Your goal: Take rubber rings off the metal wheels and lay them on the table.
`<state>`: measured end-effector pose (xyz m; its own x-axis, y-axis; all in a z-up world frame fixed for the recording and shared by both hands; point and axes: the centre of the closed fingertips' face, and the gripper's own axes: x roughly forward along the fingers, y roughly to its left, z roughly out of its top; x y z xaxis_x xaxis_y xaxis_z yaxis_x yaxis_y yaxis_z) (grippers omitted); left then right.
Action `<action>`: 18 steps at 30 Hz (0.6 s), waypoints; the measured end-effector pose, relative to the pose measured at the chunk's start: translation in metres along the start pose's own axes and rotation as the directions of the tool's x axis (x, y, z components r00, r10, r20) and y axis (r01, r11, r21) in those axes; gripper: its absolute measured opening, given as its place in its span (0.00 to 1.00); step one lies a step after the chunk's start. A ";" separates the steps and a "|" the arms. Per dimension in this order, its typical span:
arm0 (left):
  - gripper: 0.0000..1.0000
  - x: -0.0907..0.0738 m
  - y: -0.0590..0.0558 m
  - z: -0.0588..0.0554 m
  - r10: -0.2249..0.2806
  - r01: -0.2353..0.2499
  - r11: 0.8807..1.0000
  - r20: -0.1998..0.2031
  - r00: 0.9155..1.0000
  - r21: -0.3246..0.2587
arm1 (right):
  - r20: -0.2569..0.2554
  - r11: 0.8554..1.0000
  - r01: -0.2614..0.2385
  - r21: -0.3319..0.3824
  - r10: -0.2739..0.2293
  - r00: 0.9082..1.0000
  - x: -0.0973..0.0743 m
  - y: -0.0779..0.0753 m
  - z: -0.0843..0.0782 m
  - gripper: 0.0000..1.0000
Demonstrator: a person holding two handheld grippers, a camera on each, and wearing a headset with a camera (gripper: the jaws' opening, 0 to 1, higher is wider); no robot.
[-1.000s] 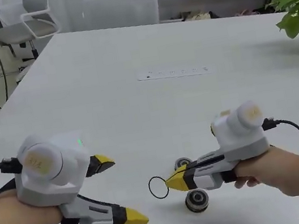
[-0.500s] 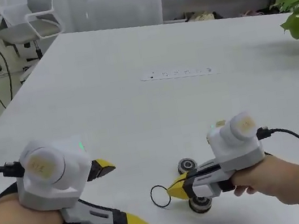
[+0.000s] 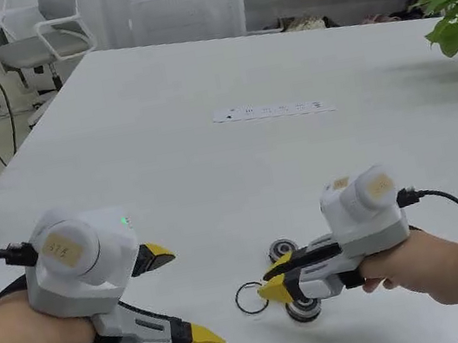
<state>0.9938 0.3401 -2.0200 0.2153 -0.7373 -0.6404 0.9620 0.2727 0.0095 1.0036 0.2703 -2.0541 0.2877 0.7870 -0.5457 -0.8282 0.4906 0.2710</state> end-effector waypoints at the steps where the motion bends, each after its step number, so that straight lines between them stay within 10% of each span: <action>1: 0.77 0.000 0.000 0.000 -0.002 0.002 1.000 -0.001 1.000 0.001 | 0.001 1.000 0.001 -0.002 -0.001 1.000 -0.001 0.000 0.000 0.14; 18: 0.67 0.019 -0.005 0.021 -0.042 0.042 0.999 0.010 0.999 0.034 | 0.003 1.000 0.028 0.002 -0.028 1.000 -0.034 -0.007 -0.011 0.21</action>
<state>0.9963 0.3120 -2.0164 0.1765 -0.7540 -0.6327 0.9753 0.2208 0.0089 0.9940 0.2360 -2.0461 0.3121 0.7744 -0.5504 -0.8188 0.5130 0.2576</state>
